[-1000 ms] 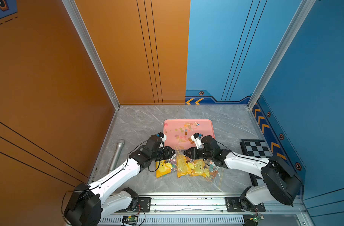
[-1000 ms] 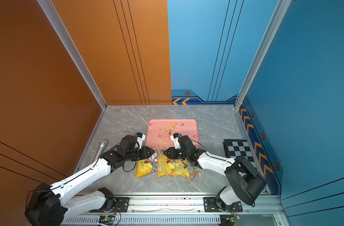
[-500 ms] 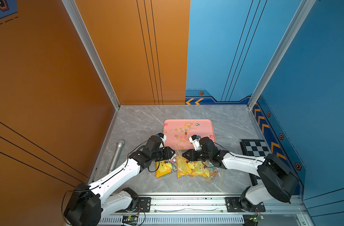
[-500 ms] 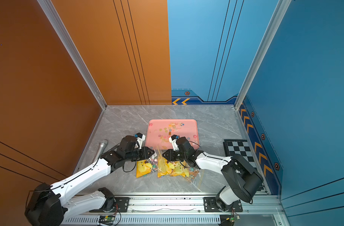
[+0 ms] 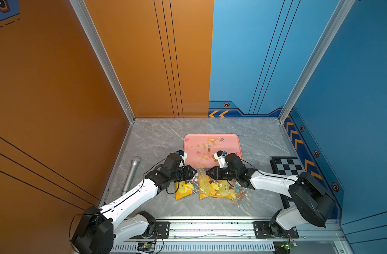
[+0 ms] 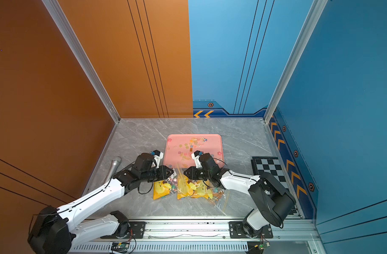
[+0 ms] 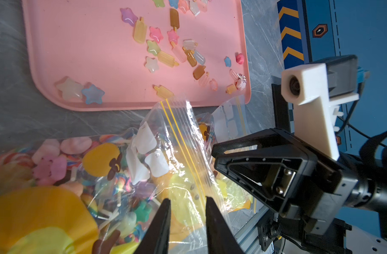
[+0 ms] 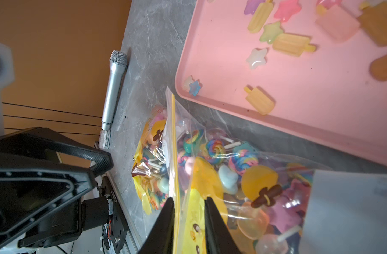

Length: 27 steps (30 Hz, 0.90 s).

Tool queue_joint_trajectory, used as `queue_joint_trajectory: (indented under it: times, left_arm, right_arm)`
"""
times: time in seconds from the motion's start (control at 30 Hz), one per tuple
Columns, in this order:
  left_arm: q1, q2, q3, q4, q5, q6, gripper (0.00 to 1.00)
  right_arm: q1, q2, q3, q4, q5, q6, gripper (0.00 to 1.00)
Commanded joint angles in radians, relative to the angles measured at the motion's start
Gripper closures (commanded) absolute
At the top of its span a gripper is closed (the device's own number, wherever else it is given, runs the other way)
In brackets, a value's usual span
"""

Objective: Pour candies out of the ziploc bag
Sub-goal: Open the ziploc bag at the center of the board.

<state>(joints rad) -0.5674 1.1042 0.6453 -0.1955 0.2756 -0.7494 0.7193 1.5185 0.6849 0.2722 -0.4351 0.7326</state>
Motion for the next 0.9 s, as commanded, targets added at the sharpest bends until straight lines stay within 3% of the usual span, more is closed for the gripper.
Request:
queue_joint_trajectory:
  times: [0.0, 0.5, 0.87]
  left_arm:
    - [0.012, -0.018, -0.014, -0.011, -0.007, 0.010, 0.70]
    - [0.012, -0.024, -0.014, -0.009, -0.007, 0.010, 0.70]
    - [0.017, -0.020, -0.007, -0.009, -0.004, 0.014, 0.70]
  right_arm:
    - [0.002, -0.017, 0.002, -0.006, 0.018, 0.003, 0.74]
    - [0.031, 0.012, 0.019, 0.007, 0.010, 0.001, 0.74]
    - [-0.007, -0.014, 0.014, -0.014, 0.029, 0.007, 0.74]
